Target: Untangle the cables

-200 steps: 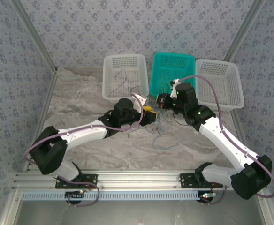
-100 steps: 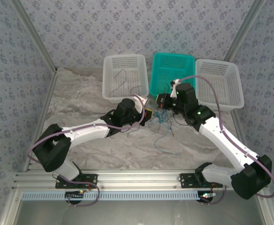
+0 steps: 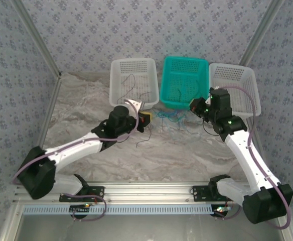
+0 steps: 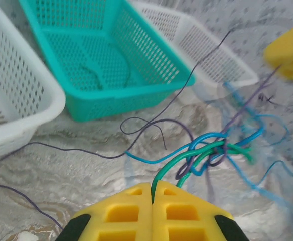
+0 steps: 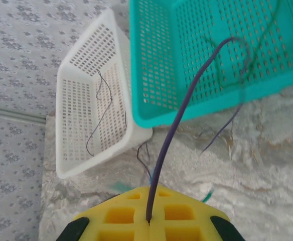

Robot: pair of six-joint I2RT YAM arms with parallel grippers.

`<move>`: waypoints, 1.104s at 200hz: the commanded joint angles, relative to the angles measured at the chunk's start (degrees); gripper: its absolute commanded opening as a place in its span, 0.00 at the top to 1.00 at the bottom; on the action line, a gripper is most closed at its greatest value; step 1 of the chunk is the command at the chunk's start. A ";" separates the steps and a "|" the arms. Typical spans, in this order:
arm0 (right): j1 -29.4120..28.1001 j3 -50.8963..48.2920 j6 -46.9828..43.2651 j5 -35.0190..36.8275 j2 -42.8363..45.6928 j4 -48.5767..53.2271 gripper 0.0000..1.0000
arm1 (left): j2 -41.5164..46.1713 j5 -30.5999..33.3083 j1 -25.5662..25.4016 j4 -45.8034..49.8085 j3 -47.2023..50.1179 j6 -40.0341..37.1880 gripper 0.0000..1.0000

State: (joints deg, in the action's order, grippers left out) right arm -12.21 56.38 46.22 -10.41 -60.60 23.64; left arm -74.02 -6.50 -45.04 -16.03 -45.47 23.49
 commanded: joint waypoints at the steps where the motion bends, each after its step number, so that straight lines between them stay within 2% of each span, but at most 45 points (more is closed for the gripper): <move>1: 4.60 -0.67 2.63 7.56 2.50 -0.39 1.00 | 4.92 8.32 3.14 13.41 4.60 0.16 1.00; 40: 7.48 -1.88 4.59 8.41 2.99 0.42 1.00 | 14.84 12.36 7.99 19.45 8.75 1.49 1.00; 89: 9.77 -3.80 6.36 10.82 5.00 2.29 1.00 | 28.55 12.80 17.95 28.61 13.03 2.44 1.00; 105: 9.61 -5.49 6.97 8.57 5.17 0.41 1.00 | 30.76 11.41 20.62 30.83 13.15 2.21 1.00; 124: 8.07 -8.01 6.67 -0.19 3.97 -5.50 1.00 | 30.85 5.09 21.57 28.68 13.21 0.44 1.00; 135: 6.62 -8.31 5.32 -4.67 2.94 -7.98 1.00 | 29.72 -2.11 21.50 24.62 13.60 0.11 1.00; 147: 4.40 -7.30 3.14 -6.06 2.13 -8.20 1.00 | 27.81 -10.45 21.12 18.19 14.28 1.29 1.00; 162: 0.66 -5.32 0.07 -4.76 1.80 -7.34 1.00 | 25.07 -15.67 18.40 10.76 14.69 2.48 0.85; 180: -4.21 -3.27 -3.20 -2.33 1.73 -6.73 1.00 | 22.36 -14.75 11.85 5.21 14.17 -0.23 0.58; 208: -9.51 -2.02 -4.02 -2.32 0.09 -8.88 1.00 | 15.63 -15.87 4.79 0.95 10.86 -4.23 0.34; 221: -11.35 -1.84 -4.11 -3.49 -0.99 -10.59 1.00 | 12.92 -17.55 3.05 -0.31 9.43 -6.74 0.17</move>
State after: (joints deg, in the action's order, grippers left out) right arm -20.93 52.51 44.69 -12.58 -59.96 16.71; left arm -57.12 -19.25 -39.29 -8.69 -32.08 21.96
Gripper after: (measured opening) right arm 0.051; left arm 0.714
